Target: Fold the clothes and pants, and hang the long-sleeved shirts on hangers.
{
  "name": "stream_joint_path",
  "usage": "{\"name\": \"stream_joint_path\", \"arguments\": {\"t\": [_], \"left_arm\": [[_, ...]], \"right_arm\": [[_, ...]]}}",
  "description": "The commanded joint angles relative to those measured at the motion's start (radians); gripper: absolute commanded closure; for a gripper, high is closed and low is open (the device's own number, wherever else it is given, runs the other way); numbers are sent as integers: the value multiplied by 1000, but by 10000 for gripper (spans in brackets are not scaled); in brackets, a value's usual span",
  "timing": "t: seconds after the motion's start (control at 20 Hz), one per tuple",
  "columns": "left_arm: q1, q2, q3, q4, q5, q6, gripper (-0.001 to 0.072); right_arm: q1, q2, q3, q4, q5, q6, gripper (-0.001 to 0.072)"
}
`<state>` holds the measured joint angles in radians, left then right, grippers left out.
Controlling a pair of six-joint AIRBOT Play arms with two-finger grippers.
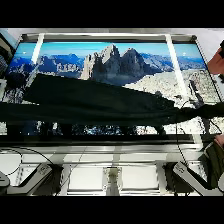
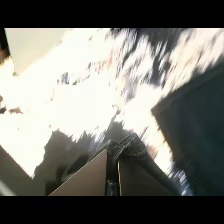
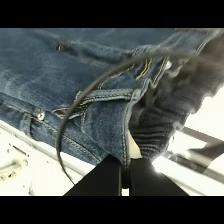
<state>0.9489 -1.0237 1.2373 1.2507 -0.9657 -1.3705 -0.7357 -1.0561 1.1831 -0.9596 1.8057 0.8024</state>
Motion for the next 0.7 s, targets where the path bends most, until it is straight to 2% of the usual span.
{"name": "stream_joint_path", "arguments": {"t": [0.0,0.15,0.3,0.4,0.55,0.65], "left_arm": [[0,72,48,-3,3,-48,672],[0,145,48,12,1,-69,672],[-8,185,48,92,-22,-112,672],[-61,187,47,209,-64,-119,673],[-182,174,39,481,-126,-149,672],[-224,143,39,499,-152,-149,673]], "right_arm": [[-2,2,147,45,35,47,702],[-2,34,190,-11,34,110,702],[-1,119,189,-193,-4,220,702],[4,190,189,-234,-12,238,702],[72,272,189,-390,-14,255,702],[111,283,189,-459,-3,285,703]]}}
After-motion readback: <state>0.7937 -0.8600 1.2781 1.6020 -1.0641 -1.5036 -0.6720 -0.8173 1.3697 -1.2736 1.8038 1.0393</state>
